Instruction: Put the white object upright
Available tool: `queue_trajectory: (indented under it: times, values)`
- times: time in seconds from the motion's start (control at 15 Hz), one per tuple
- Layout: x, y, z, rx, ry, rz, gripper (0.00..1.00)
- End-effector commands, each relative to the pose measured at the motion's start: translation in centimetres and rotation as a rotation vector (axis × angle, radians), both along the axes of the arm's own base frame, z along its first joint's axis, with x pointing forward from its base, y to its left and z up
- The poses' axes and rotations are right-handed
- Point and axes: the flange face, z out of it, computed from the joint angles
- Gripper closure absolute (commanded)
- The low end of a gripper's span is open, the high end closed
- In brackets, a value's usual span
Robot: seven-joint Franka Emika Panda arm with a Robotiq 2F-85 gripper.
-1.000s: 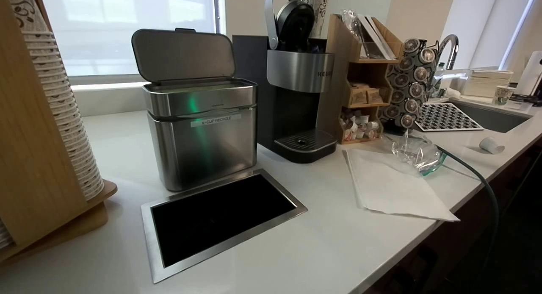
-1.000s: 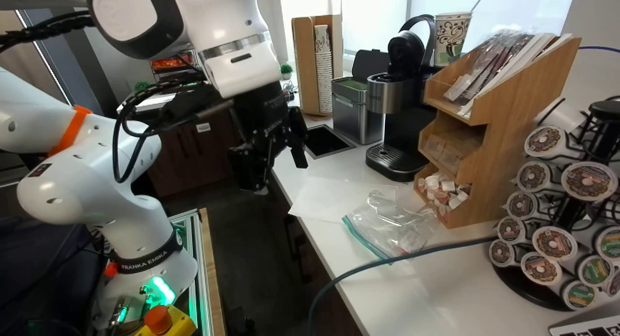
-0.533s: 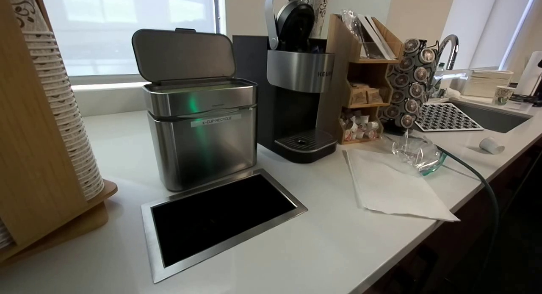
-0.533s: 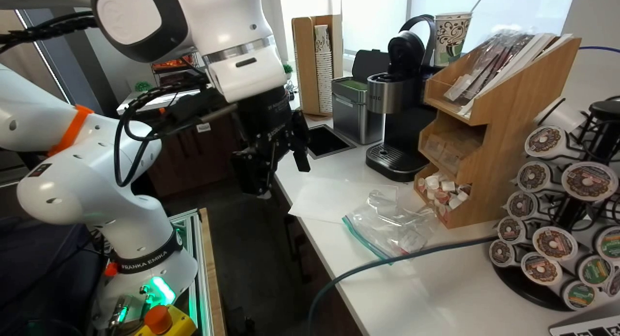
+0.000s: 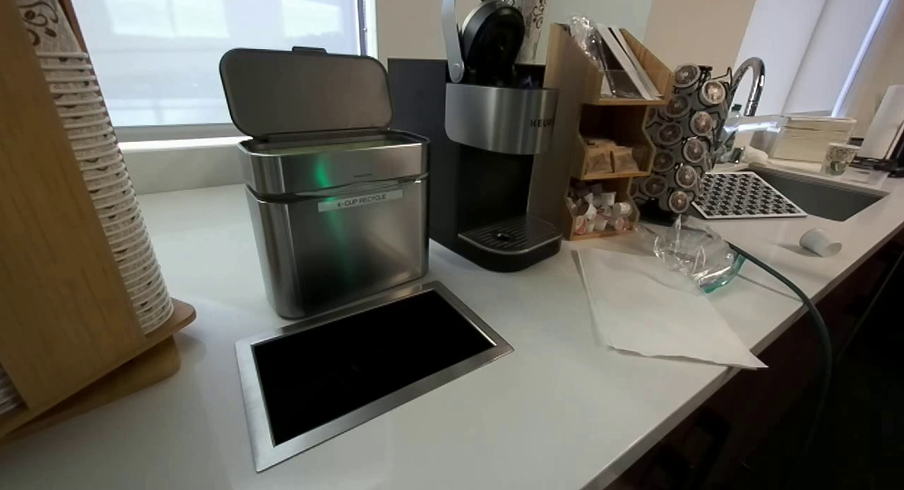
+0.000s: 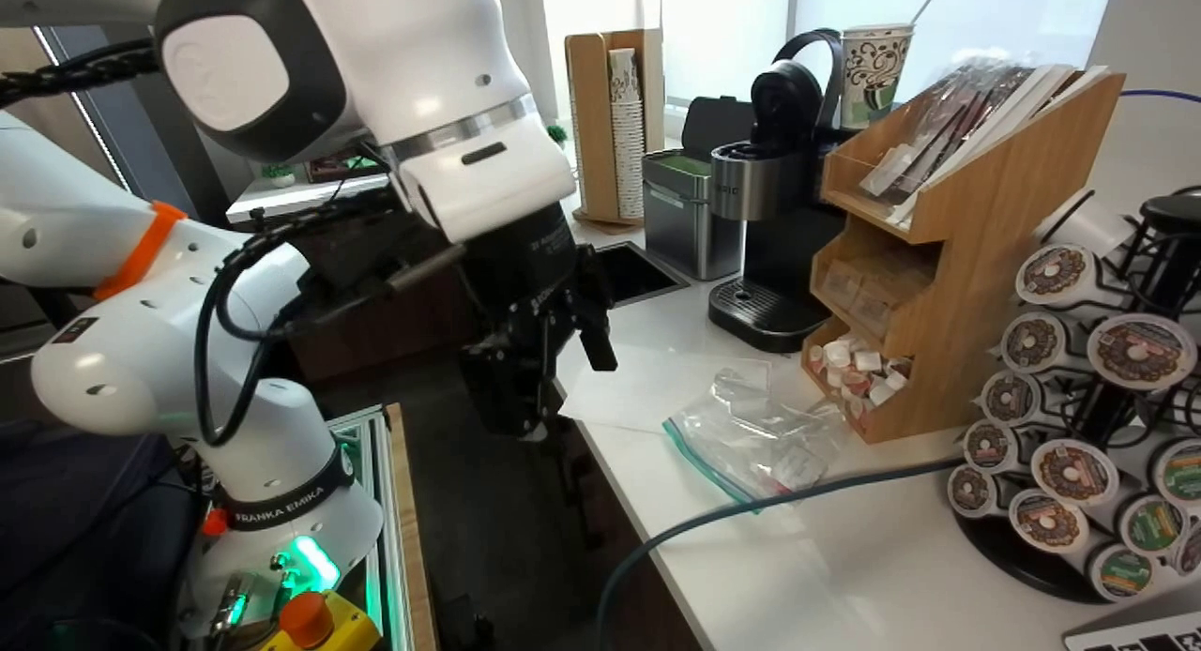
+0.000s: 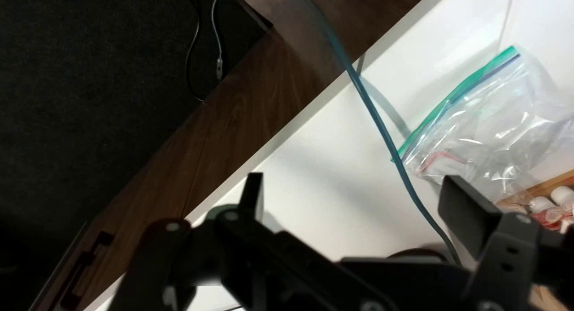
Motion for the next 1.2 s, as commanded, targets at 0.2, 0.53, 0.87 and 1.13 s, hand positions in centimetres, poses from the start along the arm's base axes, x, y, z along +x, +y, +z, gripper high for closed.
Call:
queue_trajectory:
  times: [0.2, 0.53, 0.87, 1.13]
  values:
    - [-0.8, -7.5, -2.7, 0.000, -0.061, 0.114, 0.00]
    - [0.9, -10.2, -4.2, 0.028, -0.098, 0.074, 0.00]
    - [0.7, -9.9, -4.1, 0.024, -0.083, 0.093, 0.00]
    - [1.3, -11.1, -4.7, 0.020, -0.081, 0.071, 0.00]
